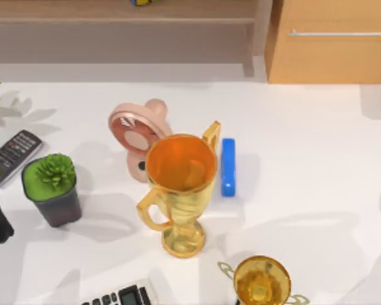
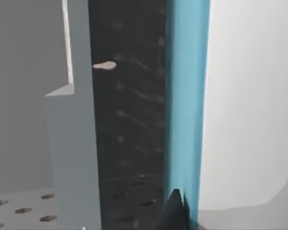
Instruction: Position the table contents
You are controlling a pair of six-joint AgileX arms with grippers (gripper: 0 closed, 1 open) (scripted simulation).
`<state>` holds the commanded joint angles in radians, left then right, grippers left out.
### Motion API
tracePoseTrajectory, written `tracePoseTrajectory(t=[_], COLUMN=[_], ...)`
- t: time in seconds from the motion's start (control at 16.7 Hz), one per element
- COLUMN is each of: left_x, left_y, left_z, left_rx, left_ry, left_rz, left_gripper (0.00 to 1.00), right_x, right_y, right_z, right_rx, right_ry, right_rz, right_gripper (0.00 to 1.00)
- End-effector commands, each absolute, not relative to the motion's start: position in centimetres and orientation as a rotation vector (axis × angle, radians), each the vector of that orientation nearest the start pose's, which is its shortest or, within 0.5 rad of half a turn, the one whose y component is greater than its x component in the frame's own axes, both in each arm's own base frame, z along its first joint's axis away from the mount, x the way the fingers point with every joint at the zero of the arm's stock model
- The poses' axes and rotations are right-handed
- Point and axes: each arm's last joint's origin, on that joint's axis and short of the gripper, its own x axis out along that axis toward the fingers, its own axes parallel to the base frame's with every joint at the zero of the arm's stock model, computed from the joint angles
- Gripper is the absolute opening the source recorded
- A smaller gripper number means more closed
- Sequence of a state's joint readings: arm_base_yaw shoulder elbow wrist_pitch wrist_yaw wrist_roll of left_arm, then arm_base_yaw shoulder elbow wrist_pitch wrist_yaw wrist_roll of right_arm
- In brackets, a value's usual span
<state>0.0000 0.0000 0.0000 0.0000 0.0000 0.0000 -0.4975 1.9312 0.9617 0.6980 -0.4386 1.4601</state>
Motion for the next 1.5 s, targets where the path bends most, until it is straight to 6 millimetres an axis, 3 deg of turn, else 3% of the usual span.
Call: tracePoseTrajectory(t=[0.18, 0.42, 1.2, 1.5], left_x=[10.57, 10.57, 10.57, 10.57], left_y=[-0.12, -0.12, -0.12, -0.12], left_z=[16.0, 16.0, 16.0, 16.0], left_rx=[0.0, 0.0, 0.0, 0.0], left_ry=[0.0, 0.0, 0.0, 0.0], left_rz=[0.0, 0.0, 0.0, 0.0], left_gripper=[1.0, 1.0, 1.0, 1.0], right_x=[36.97, 37.03, 37.03, 37.03], right_y=[-17.66, -17.66, -17.66, -17.66], right_z=[14.78, 14.72, 14.72, 14.72], right_rx=[1.566, 1.566, 1.566, 1.566], right_ry=[0.182, 0.183, 0.183, 0.183], right_rz=[-0.223, -0.224, -0.224, -0.224], right_gripper=[0.0, 0.0, 0.98, 1.0])
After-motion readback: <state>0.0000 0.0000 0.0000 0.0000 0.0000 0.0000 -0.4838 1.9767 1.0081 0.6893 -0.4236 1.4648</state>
